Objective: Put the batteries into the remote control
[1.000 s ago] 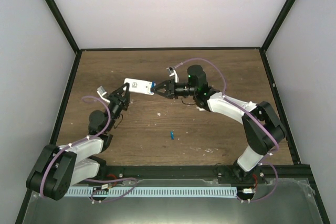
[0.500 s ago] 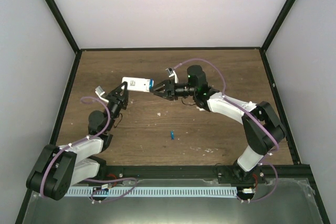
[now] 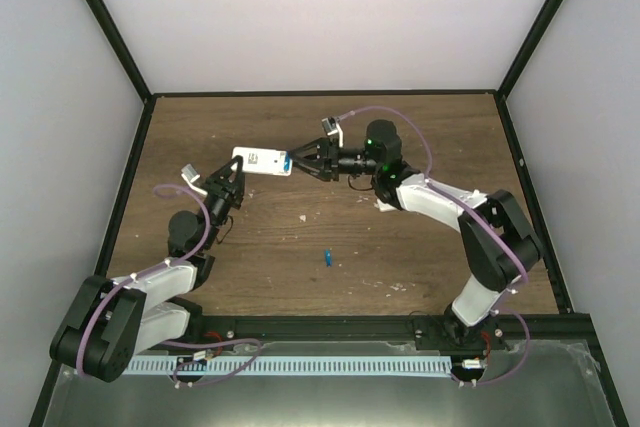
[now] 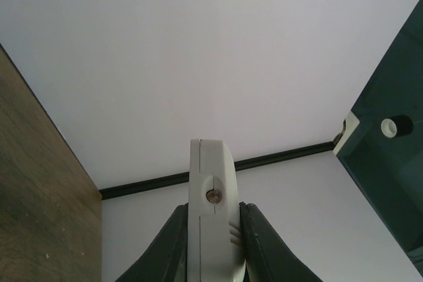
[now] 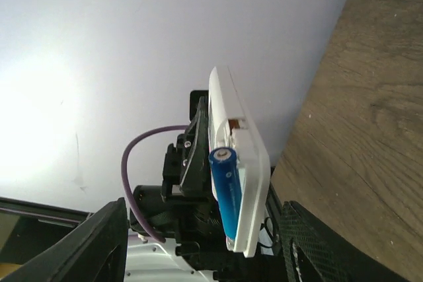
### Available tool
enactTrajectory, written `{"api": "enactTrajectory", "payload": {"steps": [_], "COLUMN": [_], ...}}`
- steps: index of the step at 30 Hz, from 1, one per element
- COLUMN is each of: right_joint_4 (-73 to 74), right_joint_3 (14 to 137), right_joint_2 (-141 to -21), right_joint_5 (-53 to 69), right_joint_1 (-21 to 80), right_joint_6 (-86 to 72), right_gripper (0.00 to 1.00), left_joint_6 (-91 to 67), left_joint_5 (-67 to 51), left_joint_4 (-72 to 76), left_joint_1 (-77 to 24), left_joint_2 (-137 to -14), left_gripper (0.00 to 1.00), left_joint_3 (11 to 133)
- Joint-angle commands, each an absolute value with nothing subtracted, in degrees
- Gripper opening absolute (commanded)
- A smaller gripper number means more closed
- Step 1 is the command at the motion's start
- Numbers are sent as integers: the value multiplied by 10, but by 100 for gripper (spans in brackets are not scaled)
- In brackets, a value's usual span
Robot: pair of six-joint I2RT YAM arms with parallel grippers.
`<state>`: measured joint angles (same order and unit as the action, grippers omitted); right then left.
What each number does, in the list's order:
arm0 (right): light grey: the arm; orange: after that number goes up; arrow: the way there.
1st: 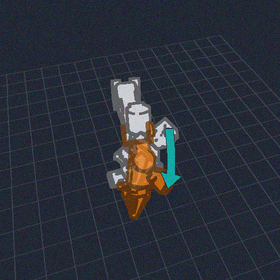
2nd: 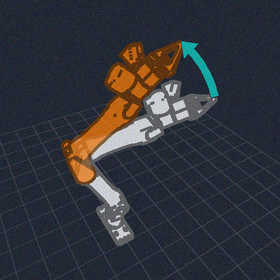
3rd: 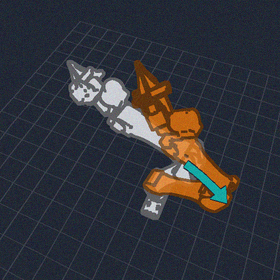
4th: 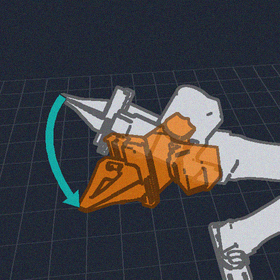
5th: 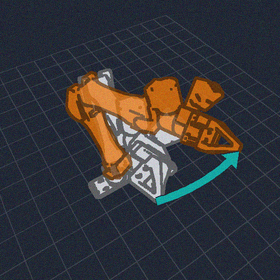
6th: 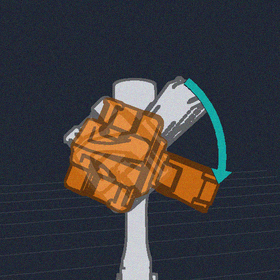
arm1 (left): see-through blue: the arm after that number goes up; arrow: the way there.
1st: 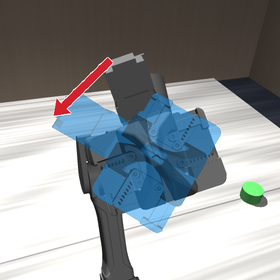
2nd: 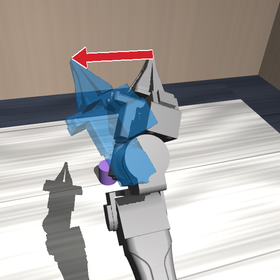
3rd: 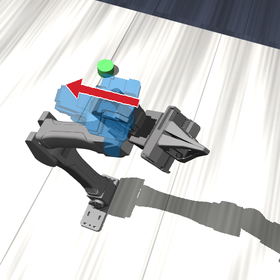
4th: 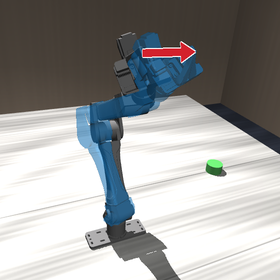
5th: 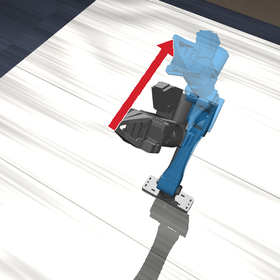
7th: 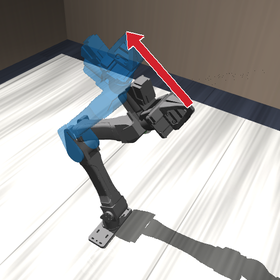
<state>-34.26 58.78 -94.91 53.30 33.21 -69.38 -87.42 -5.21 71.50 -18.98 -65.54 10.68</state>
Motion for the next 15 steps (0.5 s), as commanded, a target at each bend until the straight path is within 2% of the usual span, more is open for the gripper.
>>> {"api": "enactTrajectory", "payload": {"steps": [1, 15], "right_joint_4": [-411, -379], "right_joint_3": [595, 631], "right_joint_2": [-970, -997], "right_joint_5": [546, 551], "right_joint_1": [327, 327], "right_joint_6": [-758, -760], "right_gripper": [56, 53], "left_joint_6": [-871, -866], "left_joint_5": [-53, -56], "left_joint_4": [749, 749], "left_joint_1": [-187, -187], "left_joint_2": [-650, -652], "left_gripper": [0, 0], "left_joint_3": [109, 108]}}
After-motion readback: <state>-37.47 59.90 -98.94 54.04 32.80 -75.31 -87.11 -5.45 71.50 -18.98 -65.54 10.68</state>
